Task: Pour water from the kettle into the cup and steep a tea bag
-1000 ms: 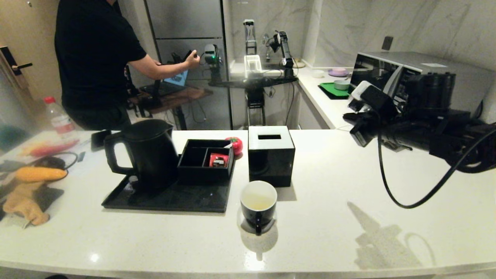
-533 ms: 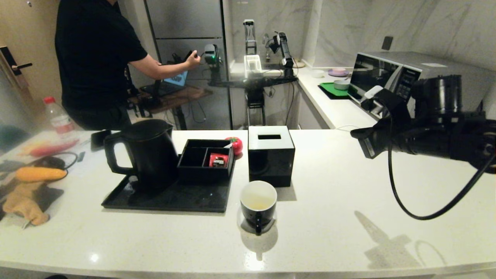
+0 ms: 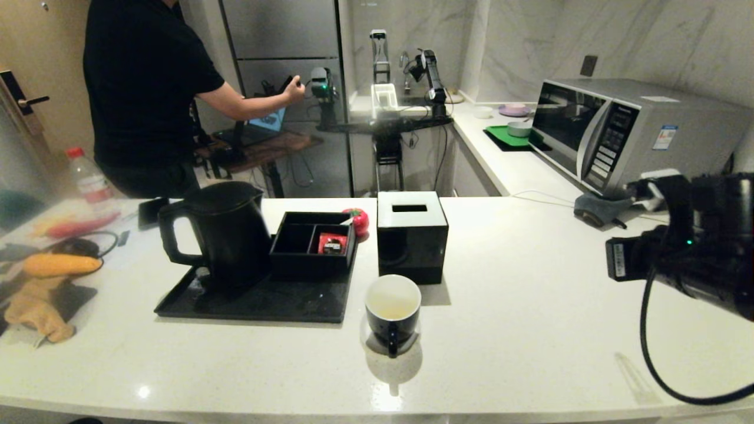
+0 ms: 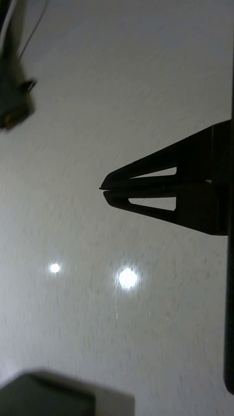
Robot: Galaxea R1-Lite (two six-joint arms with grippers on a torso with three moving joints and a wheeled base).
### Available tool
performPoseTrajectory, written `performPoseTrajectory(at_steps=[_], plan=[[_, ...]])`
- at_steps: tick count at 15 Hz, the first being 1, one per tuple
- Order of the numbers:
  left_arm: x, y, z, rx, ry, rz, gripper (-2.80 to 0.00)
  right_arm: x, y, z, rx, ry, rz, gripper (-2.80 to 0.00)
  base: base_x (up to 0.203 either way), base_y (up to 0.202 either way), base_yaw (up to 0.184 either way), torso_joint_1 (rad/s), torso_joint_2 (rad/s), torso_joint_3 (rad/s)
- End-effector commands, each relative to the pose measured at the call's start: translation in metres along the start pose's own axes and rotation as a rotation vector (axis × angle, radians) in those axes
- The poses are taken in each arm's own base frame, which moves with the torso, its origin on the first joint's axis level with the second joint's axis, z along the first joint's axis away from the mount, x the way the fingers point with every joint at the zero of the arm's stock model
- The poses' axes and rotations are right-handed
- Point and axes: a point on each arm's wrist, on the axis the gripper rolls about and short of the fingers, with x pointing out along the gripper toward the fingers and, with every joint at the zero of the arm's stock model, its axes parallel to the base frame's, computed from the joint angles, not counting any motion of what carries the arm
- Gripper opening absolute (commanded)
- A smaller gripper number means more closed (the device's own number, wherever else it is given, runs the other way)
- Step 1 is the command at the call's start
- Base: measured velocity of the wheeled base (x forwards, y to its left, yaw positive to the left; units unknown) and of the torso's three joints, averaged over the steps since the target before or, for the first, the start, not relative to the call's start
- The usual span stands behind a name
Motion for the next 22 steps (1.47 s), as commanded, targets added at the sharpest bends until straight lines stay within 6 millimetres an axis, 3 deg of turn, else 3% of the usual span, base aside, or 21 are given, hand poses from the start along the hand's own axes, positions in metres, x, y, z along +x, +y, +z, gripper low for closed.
performPoseTrajectory(at_steps=[1,5,7,11,15,19,22], plan=[[0.0,0.0,0.0,-0.001,-0.001,0.001,-2.8,-0.037,-0.023,-0.025,0.066,-0.058,-0.093,-2.8,0.0,0.0,0.0,0.0,0.0,0.0],[0.0,0.0,0.0,-0.001,-0.001,-0.001,-2.8,-0.098,-0.044,-0.067,0.143,-0.198,-0.162,-2.8,0.0,0.0,0.0,0.0,0.0,0.0],[0.0,0.0,0.0,-0.001,-0.001,0.001,-2.8,-0.128,-0.048,-0.098,0.157,-0.254,-0.155,-2.8,0.0,0.0,0.0,0.0,0.0,0.0],[0.0,0.0,0.0,-0.001,-0.001,0.001,-2.8,-0.168,-0.053,-0.143,0.153,-0.316,-0.159,-2.8,0.0,0.0,0.0,0.0,0.0,0.0],[0.0,0.0,0.0,-0.001,-0.001,0.001,-2.8,-0.185,-0.047,-0.182,0.117,-0.266,-0.091,-2.8,0.0,0.0,0.0,0.0,0.0,0.0],[0.0,0.0,0.0,-0.001,-0.001,0.001,-2.8,-0.187,-0.044,-0.194,0.121,-0.24,0.029,-2.8,0.0,0.0,0.0,0.0,0.0,0.0],[0.0,0.0,0.0,-0.001,-0.001,0.001,-2.8,-0.198,-0.043,-0.206,0.127,-0.361,0.073,-2.8,0.0,0.0,0.0,0.0,0.0,0.0]])
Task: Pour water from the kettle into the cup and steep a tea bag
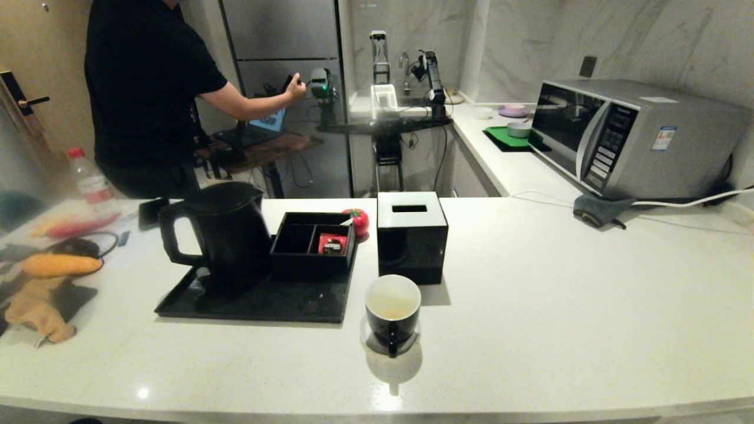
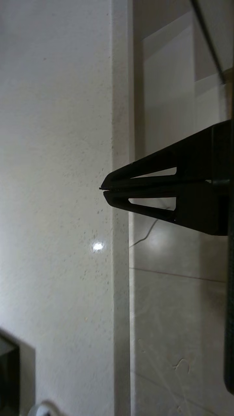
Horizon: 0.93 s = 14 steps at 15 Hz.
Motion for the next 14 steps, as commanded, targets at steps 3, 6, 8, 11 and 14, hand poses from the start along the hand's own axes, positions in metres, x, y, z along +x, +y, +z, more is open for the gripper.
performPoseTrajectory(at_steps=[3,6,8,11,14], plan=[[0.0,0.0,0.0,-0.002,-0.001,0.001,-2.8,-0.0119,-0.0004,-0.0059,0.03,-0.151,0.027,-2.8,0.0,0.0,0.0,0.0,0.0,0.0],[0.0,0.0,0.0,-0.002,-0.001,0.001,-2.8,-0.0119,-0.0004,-0.0059,0.029,-0.151,0.026,-2.8,0.0,0.0,0.0,0.0,0.0,0.0],[0.0,0.0,0.0,-0.002,-0.001,0.001,-2.8,-0.012,-0.0004,-0.0058,0.033,-0.153,0.027,-2.8,0.0,0.0,0.0,0.0,0.0,0.0],[0.0,0.0,-0.0001,-0.002,-0.001,0.001,-2.8,-0.012,-0.0004,-0.0058,0.034,-0.153,0.026,-2.8,0.0,0.0,0.0,0.0,0.0,0.0],[0.0,0.0,0.0,-0.002,-0.001,0.001,-2.8,-0.012,-0.0011,-0.0056,0.093,-0.154,0.0,-2.8,0.0,0.0,0.0,0.0,0.0,0.0]])
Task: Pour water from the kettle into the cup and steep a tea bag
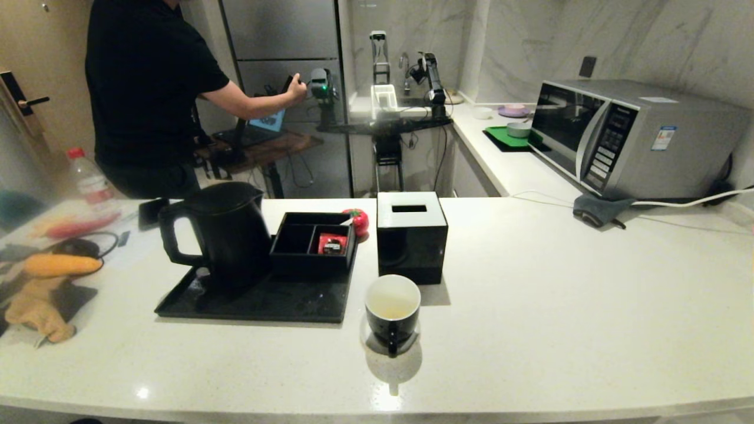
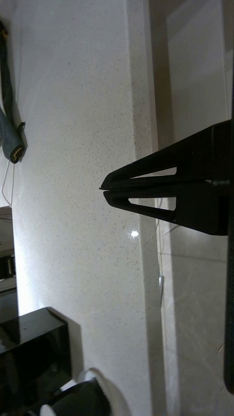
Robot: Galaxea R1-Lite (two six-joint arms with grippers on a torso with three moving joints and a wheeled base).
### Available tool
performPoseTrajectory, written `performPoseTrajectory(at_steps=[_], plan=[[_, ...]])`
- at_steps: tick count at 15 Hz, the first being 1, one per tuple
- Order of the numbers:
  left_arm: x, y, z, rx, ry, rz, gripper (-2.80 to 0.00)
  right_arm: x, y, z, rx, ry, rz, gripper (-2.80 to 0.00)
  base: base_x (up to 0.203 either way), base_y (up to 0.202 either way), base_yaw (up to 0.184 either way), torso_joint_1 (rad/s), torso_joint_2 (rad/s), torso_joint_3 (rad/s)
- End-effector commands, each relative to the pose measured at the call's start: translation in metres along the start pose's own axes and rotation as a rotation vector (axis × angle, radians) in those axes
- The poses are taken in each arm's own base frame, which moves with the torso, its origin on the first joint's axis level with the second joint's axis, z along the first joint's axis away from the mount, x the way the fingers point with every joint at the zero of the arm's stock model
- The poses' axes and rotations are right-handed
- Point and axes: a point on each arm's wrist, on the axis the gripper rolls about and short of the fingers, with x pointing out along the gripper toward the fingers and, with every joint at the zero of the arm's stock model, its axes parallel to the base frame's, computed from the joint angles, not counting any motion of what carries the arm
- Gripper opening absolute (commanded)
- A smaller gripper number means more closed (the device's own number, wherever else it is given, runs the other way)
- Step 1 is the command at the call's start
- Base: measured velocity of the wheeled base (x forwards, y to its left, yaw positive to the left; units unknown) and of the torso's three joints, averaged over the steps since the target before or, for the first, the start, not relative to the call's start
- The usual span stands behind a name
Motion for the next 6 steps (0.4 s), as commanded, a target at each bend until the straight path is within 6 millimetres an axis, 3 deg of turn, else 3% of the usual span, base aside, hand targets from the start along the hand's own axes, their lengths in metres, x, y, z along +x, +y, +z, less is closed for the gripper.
performPoseTrajectory(at_steps=[1,6], plan=[[-0.0001,0.0,0.0002,-0.001,-0.002,0.0,-2.8,0.0002,-0.0003,0.0007,0.072,-0.005,-0.014,-2.8,0.0,0.0,0.0,0.0,0.0,0.0],[-0.0001,0.0,0.0002,-0.001,-0.001,-0.002,-2.8,0.0002,-0.0003,0.0008,0.072,-0.006,-0.017,-2.8,0.0,0.0,0.0,0.0,0.0,0.0]])
